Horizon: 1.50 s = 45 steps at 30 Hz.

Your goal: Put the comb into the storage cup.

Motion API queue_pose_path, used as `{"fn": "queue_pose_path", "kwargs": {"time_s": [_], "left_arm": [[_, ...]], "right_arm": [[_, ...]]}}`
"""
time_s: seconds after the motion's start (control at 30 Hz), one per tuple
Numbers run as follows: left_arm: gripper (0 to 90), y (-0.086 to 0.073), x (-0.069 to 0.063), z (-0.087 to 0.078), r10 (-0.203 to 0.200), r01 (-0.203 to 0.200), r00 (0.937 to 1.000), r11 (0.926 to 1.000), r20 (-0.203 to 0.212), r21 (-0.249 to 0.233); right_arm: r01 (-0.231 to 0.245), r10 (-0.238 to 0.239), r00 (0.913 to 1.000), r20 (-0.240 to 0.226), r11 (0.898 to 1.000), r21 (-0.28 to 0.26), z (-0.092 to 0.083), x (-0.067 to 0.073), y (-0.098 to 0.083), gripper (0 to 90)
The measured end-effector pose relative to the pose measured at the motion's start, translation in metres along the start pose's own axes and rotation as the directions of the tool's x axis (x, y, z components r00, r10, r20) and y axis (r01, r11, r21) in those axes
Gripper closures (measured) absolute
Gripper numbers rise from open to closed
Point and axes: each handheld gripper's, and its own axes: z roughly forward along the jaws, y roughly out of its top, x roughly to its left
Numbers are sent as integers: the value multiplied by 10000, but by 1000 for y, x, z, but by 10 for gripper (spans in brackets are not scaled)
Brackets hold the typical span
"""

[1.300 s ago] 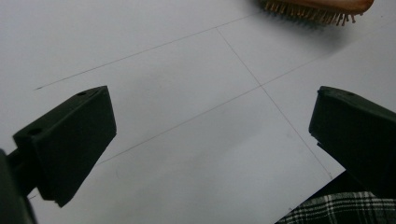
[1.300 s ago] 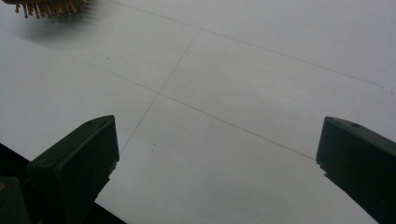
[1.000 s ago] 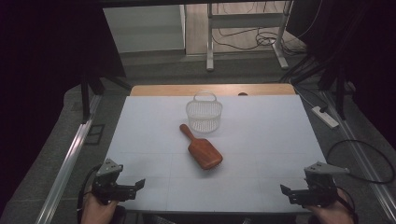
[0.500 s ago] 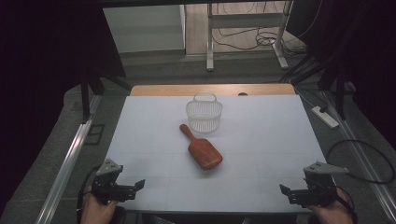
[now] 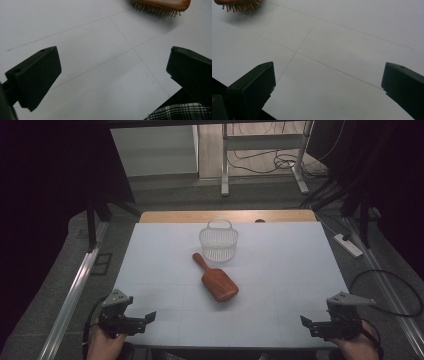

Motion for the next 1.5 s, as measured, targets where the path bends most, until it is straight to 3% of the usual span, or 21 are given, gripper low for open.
{"fn": "queue_pose_path", "kwargs": {"time_s": [0.33,0.47,0.8,1.13,1.5], "left_arm": [[0,7,3,10,17,-3,9955,9999,951,-145],[0,11,3,14,50,-40,9937,10000,1123,-90],[0,30,1,26,577,-583,9910,9983,1204,11],[0,44,-2,33,600,-576,9852,9981,1604,-196],[0,57,1,42,675,-687,9844,9976,1625,19]], "right_arm": [[153,-153,9999,58,9999,30,1,2,1,0],[173,-174,9998,99,9998,43,1,3,1,0],[259,-257,9995,194,9996,-96,-1,4,-1,0],[278,-276,9995,158,9996,-103,-1,4,-1,0],[294,-293,9995,120,9995,-60,0,3,-1,0]]}}
